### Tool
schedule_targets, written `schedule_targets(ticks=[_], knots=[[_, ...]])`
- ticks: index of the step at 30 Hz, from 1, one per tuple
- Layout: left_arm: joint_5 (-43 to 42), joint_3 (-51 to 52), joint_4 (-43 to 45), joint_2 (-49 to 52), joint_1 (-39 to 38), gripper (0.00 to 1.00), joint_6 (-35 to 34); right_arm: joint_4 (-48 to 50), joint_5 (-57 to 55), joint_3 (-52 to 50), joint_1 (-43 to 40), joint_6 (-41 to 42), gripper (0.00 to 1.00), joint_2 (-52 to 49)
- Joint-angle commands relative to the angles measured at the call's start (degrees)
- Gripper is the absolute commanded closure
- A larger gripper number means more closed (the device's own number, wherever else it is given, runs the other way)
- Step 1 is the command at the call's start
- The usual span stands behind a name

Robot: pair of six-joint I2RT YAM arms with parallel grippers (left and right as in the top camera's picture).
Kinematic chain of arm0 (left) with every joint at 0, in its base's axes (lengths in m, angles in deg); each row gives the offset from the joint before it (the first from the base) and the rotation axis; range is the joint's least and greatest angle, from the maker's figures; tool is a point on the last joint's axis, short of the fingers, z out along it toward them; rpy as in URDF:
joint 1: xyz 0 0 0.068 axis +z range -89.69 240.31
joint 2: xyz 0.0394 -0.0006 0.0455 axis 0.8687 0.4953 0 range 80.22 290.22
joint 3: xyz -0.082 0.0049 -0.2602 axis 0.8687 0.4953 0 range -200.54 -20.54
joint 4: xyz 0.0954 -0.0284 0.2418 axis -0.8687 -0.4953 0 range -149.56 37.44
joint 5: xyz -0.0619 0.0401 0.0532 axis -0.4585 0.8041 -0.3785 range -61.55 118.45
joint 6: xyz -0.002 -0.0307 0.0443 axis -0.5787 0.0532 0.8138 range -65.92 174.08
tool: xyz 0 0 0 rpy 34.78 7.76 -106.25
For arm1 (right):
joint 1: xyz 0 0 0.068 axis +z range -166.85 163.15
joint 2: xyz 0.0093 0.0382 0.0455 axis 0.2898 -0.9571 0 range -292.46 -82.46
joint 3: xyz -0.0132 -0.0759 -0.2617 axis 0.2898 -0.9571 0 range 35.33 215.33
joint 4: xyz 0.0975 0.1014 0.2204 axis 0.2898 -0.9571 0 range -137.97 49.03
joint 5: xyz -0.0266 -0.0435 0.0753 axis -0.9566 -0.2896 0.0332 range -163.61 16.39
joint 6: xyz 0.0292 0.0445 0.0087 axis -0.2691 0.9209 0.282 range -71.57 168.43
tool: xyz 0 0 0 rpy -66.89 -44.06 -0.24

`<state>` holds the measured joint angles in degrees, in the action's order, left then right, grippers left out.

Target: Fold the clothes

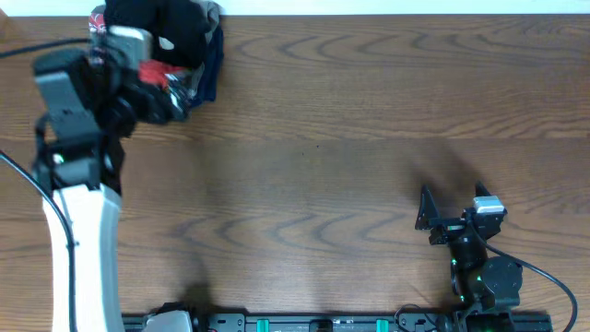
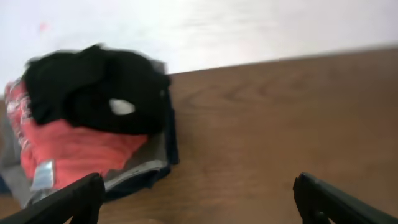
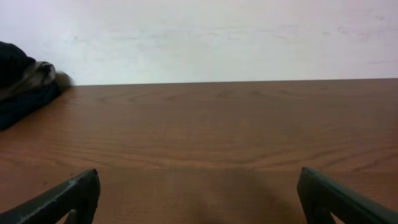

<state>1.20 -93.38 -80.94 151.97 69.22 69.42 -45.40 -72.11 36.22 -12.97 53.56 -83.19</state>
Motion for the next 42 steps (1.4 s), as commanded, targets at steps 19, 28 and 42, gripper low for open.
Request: schedule_targets(ticks=[19, 28, 42], knots=[[11.56, 49.03, 20.57, -45.24, -2.89, 0.02, -2.62, 0.2, -0.17, -0.52, -0.87, -0.94, 0.01, 0.46], [13.77, 60.37, 29.27, -58.47, -3.82, 0.02, -3.72, 0.2, -0.17, -0.52, -0.87, -0.94, 0.01, 0.46], [16.39, 65.26, 30.67, -68.19, -5.14, 0.02, -5.16, 0.2, -0.17, -0.52, -0.87, -0.94, 0.01, 0.46]])
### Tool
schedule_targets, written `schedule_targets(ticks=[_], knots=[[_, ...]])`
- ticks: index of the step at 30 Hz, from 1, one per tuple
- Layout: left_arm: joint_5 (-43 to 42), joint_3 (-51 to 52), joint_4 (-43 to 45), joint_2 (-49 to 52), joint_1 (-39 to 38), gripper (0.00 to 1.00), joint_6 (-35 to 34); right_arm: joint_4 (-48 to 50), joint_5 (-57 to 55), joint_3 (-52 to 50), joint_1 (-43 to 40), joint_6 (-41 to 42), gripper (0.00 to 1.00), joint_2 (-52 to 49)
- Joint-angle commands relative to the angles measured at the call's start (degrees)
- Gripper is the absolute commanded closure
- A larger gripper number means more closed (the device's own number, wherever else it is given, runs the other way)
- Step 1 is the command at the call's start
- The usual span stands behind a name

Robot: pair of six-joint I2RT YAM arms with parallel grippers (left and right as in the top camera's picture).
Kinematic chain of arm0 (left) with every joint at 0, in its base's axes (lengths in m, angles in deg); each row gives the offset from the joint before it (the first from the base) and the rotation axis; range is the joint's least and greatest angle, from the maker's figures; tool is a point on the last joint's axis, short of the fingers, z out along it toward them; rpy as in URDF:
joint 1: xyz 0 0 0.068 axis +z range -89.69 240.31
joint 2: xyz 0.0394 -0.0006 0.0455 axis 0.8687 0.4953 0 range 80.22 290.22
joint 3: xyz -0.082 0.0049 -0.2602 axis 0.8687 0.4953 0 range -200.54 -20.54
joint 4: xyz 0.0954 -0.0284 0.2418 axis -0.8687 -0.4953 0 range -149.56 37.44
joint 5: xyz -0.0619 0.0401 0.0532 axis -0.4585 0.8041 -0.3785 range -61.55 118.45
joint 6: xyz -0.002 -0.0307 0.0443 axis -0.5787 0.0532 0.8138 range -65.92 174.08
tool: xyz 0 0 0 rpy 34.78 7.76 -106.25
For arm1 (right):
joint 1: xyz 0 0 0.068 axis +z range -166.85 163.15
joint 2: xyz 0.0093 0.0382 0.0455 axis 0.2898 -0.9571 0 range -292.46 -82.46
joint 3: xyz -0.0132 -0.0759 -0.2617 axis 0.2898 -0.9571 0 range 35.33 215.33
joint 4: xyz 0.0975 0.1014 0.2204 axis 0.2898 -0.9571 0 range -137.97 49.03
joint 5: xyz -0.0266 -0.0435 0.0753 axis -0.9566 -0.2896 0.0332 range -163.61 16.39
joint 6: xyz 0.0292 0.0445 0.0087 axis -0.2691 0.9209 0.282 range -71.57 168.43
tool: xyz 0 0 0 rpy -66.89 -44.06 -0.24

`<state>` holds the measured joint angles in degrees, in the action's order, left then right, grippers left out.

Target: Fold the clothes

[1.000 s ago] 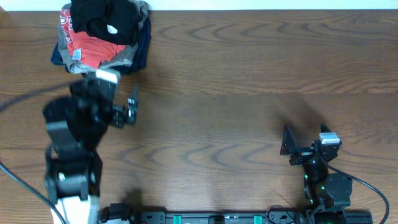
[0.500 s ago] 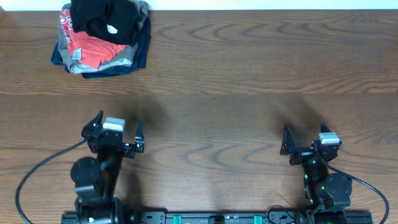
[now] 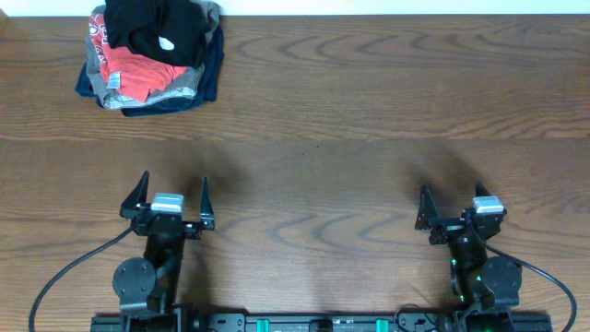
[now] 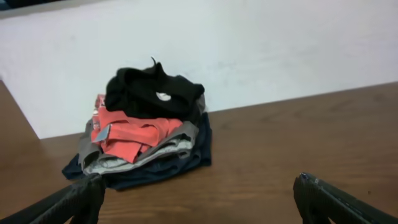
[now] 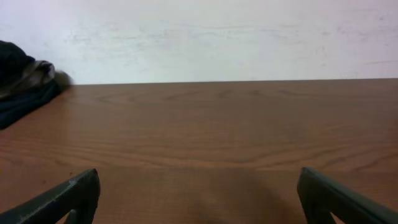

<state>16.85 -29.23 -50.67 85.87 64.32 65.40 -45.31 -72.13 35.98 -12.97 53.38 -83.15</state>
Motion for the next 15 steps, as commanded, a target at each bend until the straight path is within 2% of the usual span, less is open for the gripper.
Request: schedule_targets(ticks=[1, 15], knots=[[0.74, 1.36, 0.42, -2.64, -0.24, 0.02, -1.14, 0.11, -0.15, -0.28, -0.87, -0.76, 0.01, 0.42], [0.76, 5.27, 2.82, -5.55, -0.24, 0.02, -3.23, 0.11, -0.15, -0.28, -0.87, -0.76, 0.01, 0.42]])
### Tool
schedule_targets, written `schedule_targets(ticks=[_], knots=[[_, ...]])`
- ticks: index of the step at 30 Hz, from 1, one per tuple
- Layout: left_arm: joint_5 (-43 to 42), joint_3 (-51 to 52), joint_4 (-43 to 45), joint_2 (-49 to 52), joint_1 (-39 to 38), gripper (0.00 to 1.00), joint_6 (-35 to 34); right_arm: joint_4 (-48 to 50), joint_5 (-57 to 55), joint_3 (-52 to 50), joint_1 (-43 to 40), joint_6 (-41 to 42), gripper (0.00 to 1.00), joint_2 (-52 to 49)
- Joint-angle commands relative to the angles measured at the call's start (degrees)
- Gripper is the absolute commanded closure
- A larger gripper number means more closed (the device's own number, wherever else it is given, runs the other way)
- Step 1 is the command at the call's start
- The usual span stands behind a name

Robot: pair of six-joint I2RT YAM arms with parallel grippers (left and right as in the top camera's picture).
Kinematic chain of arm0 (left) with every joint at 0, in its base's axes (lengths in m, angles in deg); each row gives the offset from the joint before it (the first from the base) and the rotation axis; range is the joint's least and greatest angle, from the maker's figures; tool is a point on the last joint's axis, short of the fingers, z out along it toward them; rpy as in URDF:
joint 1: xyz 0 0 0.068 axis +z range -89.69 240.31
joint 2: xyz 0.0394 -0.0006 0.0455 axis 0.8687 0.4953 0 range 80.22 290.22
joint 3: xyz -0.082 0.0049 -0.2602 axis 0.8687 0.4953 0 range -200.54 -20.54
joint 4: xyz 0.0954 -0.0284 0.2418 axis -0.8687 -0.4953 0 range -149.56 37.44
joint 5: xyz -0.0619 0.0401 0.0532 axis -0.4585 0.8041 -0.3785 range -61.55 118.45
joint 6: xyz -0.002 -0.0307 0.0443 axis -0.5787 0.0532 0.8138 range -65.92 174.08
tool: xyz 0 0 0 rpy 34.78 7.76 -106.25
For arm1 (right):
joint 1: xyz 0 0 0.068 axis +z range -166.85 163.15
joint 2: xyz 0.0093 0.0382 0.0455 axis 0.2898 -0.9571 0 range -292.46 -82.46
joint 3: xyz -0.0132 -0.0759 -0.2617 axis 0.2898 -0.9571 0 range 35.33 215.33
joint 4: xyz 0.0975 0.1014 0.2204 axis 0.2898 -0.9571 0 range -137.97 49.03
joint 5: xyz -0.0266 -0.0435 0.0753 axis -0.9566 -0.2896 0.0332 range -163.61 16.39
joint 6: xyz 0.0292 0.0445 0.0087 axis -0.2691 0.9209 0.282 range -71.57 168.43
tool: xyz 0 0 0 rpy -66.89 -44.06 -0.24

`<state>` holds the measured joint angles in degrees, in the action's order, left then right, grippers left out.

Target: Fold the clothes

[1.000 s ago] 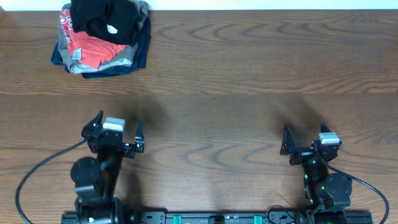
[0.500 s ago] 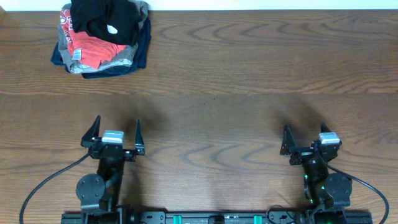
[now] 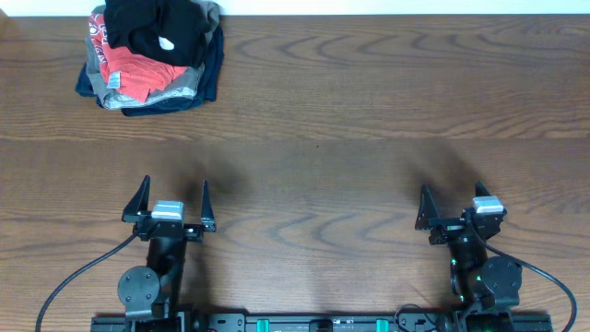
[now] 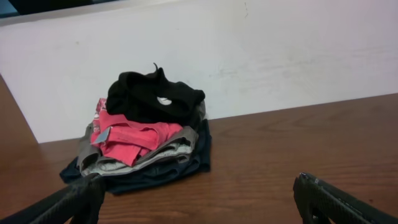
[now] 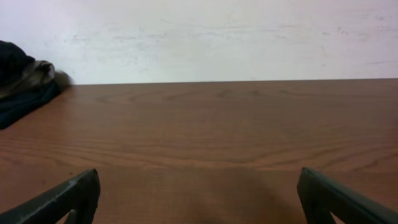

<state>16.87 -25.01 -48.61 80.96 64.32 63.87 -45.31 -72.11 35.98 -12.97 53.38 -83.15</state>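
Observation:
A stack of folded clothes lies at the table's far left corner: navy at the bottom, grey and red above, a black garment on top. The left wrist view shows the same stack of clothes far ahead. My left gripper rests open near the front edge, nothing between its fingers. My right gripper stands open at the front right, also holding nothing, and the right wrist view catches only the stack's edge at far left.
The wooden table stretches between the stack and both grippers. A white wall runs behind the table's far edge. Cables trail from both arm bases along the front edge.
The left arm has settled slightly lower toward the front edge, its wrist view now a little farther from the stack. The stack and the right arm are unchanged.
The left arm was stretched out to the far left corner, its open gripper right at the clothes stack. Then it was back at the front left, open and empty, the stack left standing. The right arm stayed parked throughout.

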Motion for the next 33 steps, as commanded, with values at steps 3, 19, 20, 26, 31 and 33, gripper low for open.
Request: schedule_targets(ticks=[3, 19, 20, 26, 31, 33], knots=[[0.74, 2.45, 2.6, -0.63, -0.24, 0.02, -2.08, 0.11, -0.17, -0.28, -0.87, -0.76, 0.01, 0.42], [2.03, 4.24, -0.04, -0.66, -0.24, 0.02, -4.57, 0.11, -0.17, -0.28, -0.87, -0.76, 0.01, 0.42], [2.03, 4.24, -1.09, -0.66, -0.24, 0.02, -4.66, 0.11, -0.17, -0.28, -0.87, -0.76, 0.01, 0.42], [2.21, 4.24, -7.32, -0.66, -0.24, 0.02, -6.01, 0.11, -0.17, -0.28, -0.87, -0.76, 0.01, 0.42], [2.16, 4.24, -7.26, -0.66, -0.24, 0.02, -5.84, 0.11, -0.17, -0.28, -0.87, -0.76, 0.01, 0.42], [2.19, 4.24, -7.17, -0.63, -0.24, 0.02, -5.84, 0.11, -0.17, -0.28, -0.87, -0.76, 0.01, 0.42]])
